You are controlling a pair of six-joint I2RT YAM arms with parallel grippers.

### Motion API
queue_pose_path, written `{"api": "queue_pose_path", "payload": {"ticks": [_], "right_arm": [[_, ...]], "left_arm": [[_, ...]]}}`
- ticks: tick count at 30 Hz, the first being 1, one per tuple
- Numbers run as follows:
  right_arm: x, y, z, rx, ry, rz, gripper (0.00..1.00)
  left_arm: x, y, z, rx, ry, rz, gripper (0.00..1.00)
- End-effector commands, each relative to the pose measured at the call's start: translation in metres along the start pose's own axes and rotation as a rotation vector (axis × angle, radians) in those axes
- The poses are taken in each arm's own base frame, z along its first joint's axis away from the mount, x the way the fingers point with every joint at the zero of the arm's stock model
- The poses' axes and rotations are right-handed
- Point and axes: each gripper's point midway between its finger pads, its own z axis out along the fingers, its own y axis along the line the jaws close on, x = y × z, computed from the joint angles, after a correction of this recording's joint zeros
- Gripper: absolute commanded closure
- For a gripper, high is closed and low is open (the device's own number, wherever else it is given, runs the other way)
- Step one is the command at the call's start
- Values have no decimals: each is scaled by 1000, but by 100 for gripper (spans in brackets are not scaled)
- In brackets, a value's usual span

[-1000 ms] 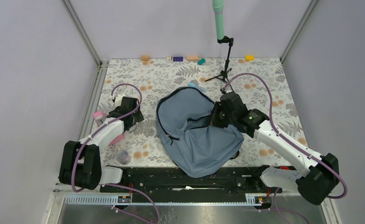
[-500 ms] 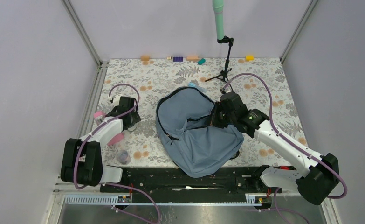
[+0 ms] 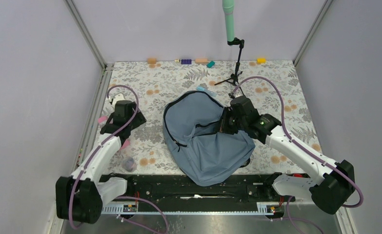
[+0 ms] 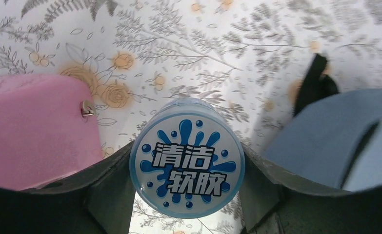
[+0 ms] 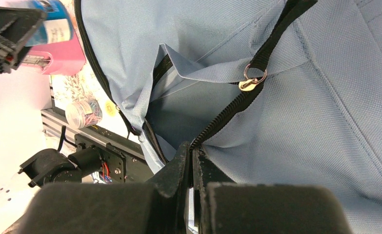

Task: Pack the student bag
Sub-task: Pick up the personal item from the center of the board.

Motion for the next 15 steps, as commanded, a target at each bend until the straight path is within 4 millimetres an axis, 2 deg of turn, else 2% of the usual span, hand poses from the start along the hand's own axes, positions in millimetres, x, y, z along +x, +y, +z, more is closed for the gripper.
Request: {"api": "queue_pose_path", "payload": {"ticks": [1, 5, 7, 10, 15], "right_arm": [[-14, 35, -15, -131, -29, -45, 100], [-16, 37, -20, -138, -28, -92, 100], [-18, 40, -25, -147, -27, -133, 100], [-18, 41, -30, -140, -14, -186, 100], [-19, 40, -33, -133, -9, -205, 100]], "left_arm": [[-42, -42, -37, 223, -120, 7, 100], [-47, -62, -59, 333, -119, 69, 100], [-48, -81, -73, 421, -118, 102, 100], [-42, -119, -99, 556, -114, 169, 100], [-20, -199, -148, 835, -78, 261, 100]]}}
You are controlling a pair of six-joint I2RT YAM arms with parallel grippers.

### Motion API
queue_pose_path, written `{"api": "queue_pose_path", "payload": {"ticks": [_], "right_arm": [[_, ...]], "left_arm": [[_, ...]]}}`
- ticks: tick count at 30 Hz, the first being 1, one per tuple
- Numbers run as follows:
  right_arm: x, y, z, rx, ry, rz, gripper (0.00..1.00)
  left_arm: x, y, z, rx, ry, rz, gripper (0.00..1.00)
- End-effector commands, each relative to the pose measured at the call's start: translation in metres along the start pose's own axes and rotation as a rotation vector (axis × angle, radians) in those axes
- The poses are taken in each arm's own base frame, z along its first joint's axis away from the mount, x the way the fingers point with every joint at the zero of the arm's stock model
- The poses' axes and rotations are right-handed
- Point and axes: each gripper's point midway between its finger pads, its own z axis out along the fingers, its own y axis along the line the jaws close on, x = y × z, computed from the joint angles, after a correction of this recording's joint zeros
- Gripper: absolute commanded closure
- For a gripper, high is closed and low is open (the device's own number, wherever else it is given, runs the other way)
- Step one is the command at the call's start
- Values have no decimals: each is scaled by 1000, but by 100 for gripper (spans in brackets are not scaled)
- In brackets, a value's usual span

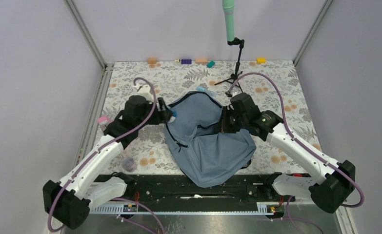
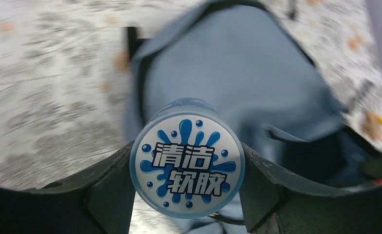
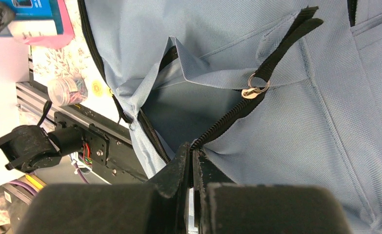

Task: Pack the student bag
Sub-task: Pick up the personal item from the center of the board, then place the personal item in the student bag.

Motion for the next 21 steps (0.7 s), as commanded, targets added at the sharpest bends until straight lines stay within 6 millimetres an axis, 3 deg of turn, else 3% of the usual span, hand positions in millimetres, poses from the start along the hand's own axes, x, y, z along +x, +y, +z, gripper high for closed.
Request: {"api": "queue_pose_path", "payload": {"ticks": [1, 5, 8, 14, 21], "right_arm": [[-22, 35, -22, -126, -56, -77, 100], [-21, 35, -23, -133, -53, -81, 100], [-21, 37, -24, -140, -55, -85, 100], [-22, 37, -26, -142, -62, -88, 100], [-27, 39, -30, -143, -83, -94, 100]], "left_arm": [[-39, -101, -10, 326, -88, 76, 100], [-29, -155, -4, 512, -34, 107, 100], [-21, -178, 6, 588, -5, 115, 100], [5, -205, 21, 720, 137, 100, 100], [50, -201, 24, 780, 342, 110, 100]]}}
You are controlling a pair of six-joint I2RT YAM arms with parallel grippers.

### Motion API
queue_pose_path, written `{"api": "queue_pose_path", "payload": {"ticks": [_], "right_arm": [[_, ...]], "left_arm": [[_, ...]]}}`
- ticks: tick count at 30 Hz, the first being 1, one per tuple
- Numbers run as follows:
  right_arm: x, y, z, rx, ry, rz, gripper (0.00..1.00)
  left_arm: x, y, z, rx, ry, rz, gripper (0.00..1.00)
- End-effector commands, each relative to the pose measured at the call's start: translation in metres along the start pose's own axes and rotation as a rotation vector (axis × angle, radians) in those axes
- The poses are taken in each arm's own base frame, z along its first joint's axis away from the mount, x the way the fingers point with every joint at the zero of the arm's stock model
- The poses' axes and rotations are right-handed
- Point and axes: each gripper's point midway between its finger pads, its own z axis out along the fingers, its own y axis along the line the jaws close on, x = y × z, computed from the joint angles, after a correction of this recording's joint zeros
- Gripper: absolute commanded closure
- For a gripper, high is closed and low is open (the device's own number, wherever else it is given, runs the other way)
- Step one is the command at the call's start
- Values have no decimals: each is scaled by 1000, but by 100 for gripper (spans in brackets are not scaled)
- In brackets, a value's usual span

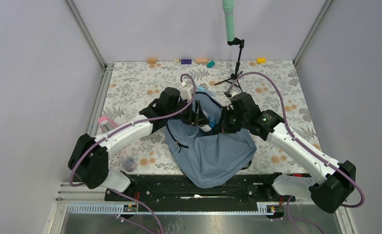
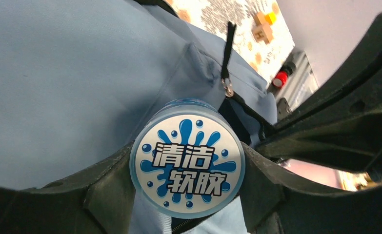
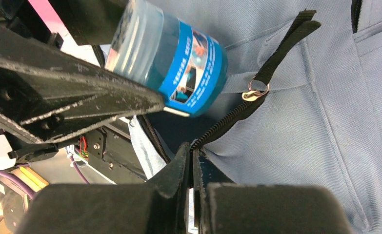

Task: Pack the student bag
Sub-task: Place the personal item in the student bag.

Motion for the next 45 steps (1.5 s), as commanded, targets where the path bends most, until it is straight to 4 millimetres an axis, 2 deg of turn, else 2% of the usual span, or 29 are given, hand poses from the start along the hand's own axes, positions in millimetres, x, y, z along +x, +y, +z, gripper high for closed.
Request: {"api": "queue_pose_path", "payload": {"ticks": [1, 8, 16, 19, 20, 21, 24, 25, 27, 32, 38, 45], "right_arm": [[-31, 36, -26, -129, -108, -56, 100], [-33, 32, -24, -107, -120, -72, 100], [-37, 30, -21, -88, -127, -98, 100], [-39, 31, -21, -91, -126, -97, 100], [-39, 31, -21, -92, -126, -99, 100], [-39, 31, -21, -92, -127, -98, 100], [-37, 31, -21, -92, -122, -96, 100], [-37, 30, -21, -91, -122, -95, 100], [-37, 30, -21, -93, -122, -94, 100], [-36, 30, -21, -95, -120, -94, 100], [-34, 30, -21, -95, -117, -94, 100], [-34, 30, -21, -95, -117, -90, 100]], "left_arm": [[-10, -42, -3, 203, 31, 43, 100], [8, -58, 0, 345, 142, 1, 100], [48, -38, 7, 310, 329, -72, 100], [55, -29, 9, 265, 338, -69, 97], [54, -26, 9, 245, 329, -61, 93], [52, -24, 8, 227, 316, -49, 84], [38, -20, 5, 165, 248, -8, 49], [32, -19, 4, 143, 225, 4, 41], [23, -17, 0, 105, 181, 24, 27], [4, -16, -8, 49, 97, 75, 3], [-4, -15, -12, 29, 41, 107, 3], [8, -15, 4, 99, 56, 68, 34]]}}
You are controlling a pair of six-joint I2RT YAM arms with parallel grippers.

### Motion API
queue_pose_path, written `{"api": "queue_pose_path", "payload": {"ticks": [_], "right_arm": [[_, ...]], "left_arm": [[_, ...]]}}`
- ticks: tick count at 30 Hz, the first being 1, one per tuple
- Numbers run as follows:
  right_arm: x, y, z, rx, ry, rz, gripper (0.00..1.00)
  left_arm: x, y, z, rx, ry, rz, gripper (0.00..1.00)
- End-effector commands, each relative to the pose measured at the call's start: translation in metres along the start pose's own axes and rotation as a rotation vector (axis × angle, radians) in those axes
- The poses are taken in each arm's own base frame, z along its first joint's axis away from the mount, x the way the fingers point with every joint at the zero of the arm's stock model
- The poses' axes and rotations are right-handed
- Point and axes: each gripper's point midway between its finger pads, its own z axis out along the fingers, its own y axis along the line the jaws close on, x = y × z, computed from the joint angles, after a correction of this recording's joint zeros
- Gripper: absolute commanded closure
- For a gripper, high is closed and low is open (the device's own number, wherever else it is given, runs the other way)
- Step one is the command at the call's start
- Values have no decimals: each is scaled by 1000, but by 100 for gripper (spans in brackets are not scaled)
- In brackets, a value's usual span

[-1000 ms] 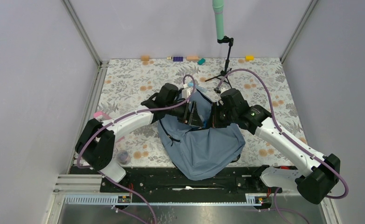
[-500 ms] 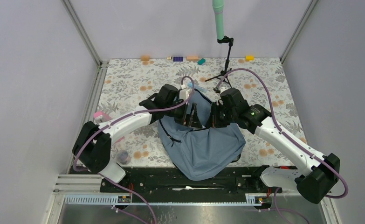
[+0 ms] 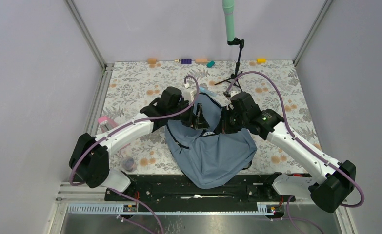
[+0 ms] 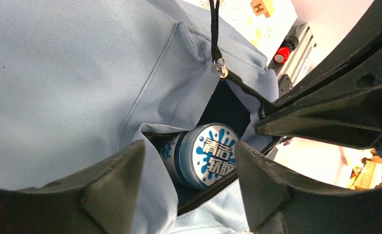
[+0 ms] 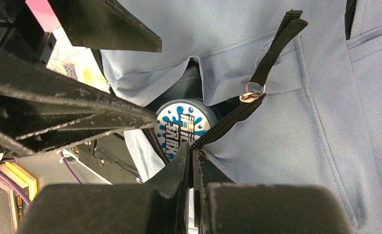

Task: Pack the student bag
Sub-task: Place the personal item in the student bag, then pick up the personal item from the center of the board.

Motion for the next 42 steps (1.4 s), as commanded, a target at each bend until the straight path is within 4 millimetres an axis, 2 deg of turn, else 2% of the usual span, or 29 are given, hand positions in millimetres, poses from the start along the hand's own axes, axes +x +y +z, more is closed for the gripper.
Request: {"api": "queue_pose_path", "payload": {"ticks": [1, 5, 10, 15, 18, 20, 24, 27, 29, 32, 36, 40, 42], "right_arm": [[-35, 30, -19, -102, -130, -41, 100], [-34, 30, -18, -100, -125, -40, 100], [-36, 31, -18, -103, -128, -41, 100], [-38, 31, -19, -103, -131, -41, 100], [-37, 31, -18, -100, -130, -40, 100], [-38, 30, -18, -98, -132, -38, 100], [-39, 30, -20, -95, -140, -37, 100], [-38, 27, -20, -86, -146, -40, 100], [-37, 26, -20, -79, -147, -43, 100], [-36, 22, -19, -68, -148, -47, 100], [-33, 19, -17, -59, -145, -47, 100], [-30, 14, -13, -52, -155, -46, 100], [-29, 12, -11, -47, -157, -45, 100]], "left_arm": [[-8, -7, 11, 60, -48, 20, 37], [8, -18, 26, 107, -7, 18, 46], [37, -34, 44, 169, 71, 15, 53], [54, -47, 46, 264, 78, -10, 57], [50, -37, 39, 178, 50, 22, 57], [43, -24, 32, 80, 29, 44, 50], [26, 3, 4, -129, -56, 70, 26], [8, 24, -23, -260, -170, 15, 9], [-2, 33, -44, -323, -262, -17, 3], [-7, 51, -81, -469, -389, -31, 1], [16, 72, -129, -634, -445, -83, 1], [61, 110, -195, -942, -465, -286, 1], [83, 121, -220, -1066, -465, -377, 1]]}}
